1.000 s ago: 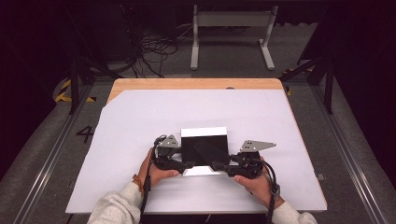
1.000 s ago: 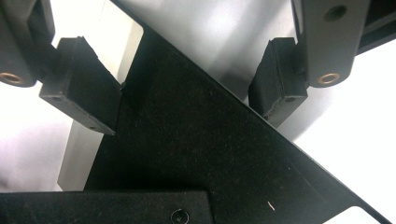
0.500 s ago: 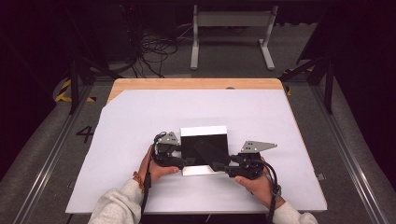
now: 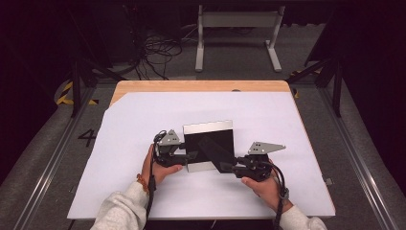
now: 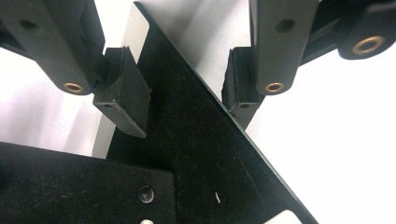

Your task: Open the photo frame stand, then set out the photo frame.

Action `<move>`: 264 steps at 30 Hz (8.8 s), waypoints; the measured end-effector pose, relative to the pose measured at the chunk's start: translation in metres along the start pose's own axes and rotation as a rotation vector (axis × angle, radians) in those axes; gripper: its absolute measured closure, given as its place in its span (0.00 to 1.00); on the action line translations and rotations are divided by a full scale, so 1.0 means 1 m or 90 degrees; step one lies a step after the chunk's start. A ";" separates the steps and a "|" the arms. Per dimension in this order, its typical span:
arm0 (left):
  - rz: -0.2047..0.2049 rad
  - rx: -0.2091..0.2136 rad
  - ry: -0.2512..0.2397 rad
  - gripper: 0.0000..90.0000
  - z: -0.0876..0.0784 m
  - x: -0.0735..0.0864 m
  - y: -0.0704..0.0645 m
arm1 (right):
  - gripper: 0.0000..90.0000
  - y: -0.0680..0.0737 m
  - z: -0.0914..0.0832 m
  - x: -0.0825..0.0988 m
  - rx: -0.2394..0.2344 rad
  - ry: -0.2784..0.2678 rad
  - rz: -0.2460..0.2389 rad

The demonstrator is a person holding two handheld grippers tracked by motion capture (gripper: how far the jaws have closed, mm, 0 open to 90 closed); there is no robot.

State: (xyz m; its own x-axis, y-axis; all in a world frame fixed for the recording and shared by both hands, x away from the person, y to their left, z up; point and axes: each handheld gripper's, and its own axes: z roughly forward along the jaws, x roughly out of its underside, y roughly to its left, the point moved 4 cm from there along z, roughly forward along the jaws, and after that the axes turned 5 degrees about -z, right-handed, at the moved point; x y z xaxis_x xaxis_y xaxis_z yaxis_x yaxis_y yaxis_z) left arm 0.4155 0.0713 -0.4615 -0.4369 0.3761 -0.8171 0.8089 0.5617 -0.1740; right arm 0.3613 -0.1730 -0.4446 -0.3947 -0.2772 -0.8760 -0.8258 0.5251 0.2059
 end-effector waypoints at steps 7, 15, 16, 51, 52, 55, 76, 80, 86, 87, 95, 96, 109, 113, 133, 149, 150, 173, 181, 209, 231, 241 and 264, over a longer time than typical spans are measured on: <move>0.020 -0.022 -0.017 0.65 -0.003 -0.005 0.002 | 0.75 -0.002 0.003 0.001 0.020 0.012 -0.008; 0.043 -0.054 -0.031 0.71 -0.009 -0.007 0.002 | 0.78 -0.002 0.009 0.006 0.031 0.038 -0.015; 0.046 -0.056 -0.033 0.71 -0.009 -0.007 0.001 | 0.78 -0.002 0.009 0.006 0.031 0.041 -0.017; 0.089 -0.038 0.058 0.72 0.013 0.020 -0.008 | 0.81 0.008 0.008 0.020 0.043 0.104 -0.084; 0.087 -0.037 0.058 0.72 0.013 0.020 -0.008 | 0.81 0.008 0.008 0.020 0.044 0.104 -0.086; 0.093 -0.040 0.067 0.71 0.014 0.021 -0.008 | 0.80 0.009 0.007 0.019 0.048 0.105 -0.090; 0.128 -0.100 0.087 0.70 0.023 0.017 -0.003 | 0.84 0.007 0.011 0.023 0.059 0.121 -0.093; 0.120 -0.106 0.086 0.73 0.023 0.017 0.000 | 0.86 0.006 0.011 0.024 0.061 0.125 -0.092; 0.114 -0.108 0.086 0.75 0.022 0.017 0.002 | 0.88 0.007 0.012 0.025 0.060 0.128 -0.091; 0.113 -0.112 0.087 0.75 0.022 0.017 0.003 | 0.88 0.007 0.012 0.025 0.060 0.130 -0.092; 0.105 -0.111 0.084 0.75 0.022 0.017 0.003 | 0.89 0.007 0.013 0.026 0.063 0.133 -0.090; 0.105 -0.111 0.085 0.75 0.022 0.017 0.003 | 0.89 0.007 0.013 0.026 0.063 0.133 -0.090; 0.101 -0.104 0.092 0.79 0.015 0.018 0.004 | 0.89 0.007 0.011 0.026 0.062 0.131 -0.095; 0.104 -0.103 0.082 0.80 0.010 0.016 0.003 | 0.89 0.007 0.010 0.025 0.062 0.127 -0.095; 0.106 -0.090 0.066 0.83 0.001 0.013 0.001 | 0.94 0.009 0.008 0.025 0.070 0.127 -0.096; 0.114 -0.094 0.075 0.85 0.000 0.014 0.002 | 0.95 0.009 0.006 0.025 0.077 0.126 -0.097; 0.116 -0.096 0.075 0.85 0.001 0.014 0.002 | 0.95 0.010 0.006 0.025 0.078 0.127 -0.097; 0.113 -0.089 0.065 0.88 -0.009 0.014 0.002 | 0.94 0.014 -0.002 0.020 0.098 0.127 -0.129; 0.143 -0.093 0.076 0.94 -0.028 0.020 -0.002 | 0.94 0.016 -0.003 0.014 0.106 0.131 -0.151; 0.127 -0.091 0.046 0.97 -0.073 0.036 -0.002 | 0.94 0.015 -0.024 -0.003 0.154 0.086 -0.180; 0.073 -0.076 -0.011 0.66 -0.040 0.007 0.015 | 0.94 -0.008 -0.034 -0.018 0.221 0.040 -0.163; 0.094 -0.063 -0.013 0.59 -0.035 -0.001 0.019 | 0.87 -0.014 -0.034 -0.016 0.238 0.034 -0.146; 0.126 0.017 -0.026 0.79 -0.031 -0.004 0.003 | 0.90 -0.016 -0.018 -0.016 0.224 0.037 -0.149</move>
State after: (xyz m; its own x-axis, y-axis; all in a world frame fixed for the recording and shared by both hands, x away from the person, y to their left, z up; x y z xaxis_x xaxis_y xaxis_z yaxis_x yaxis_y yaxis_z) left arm 0.4074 0.0938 -0.4415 -0.2528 0.4458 -0.8587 0.8874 0.4606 -0.0221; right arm 0.3737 -0.1916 -0.4259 -0.2435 -0.4613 -0.8532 -0.7124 0.6820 -0.1655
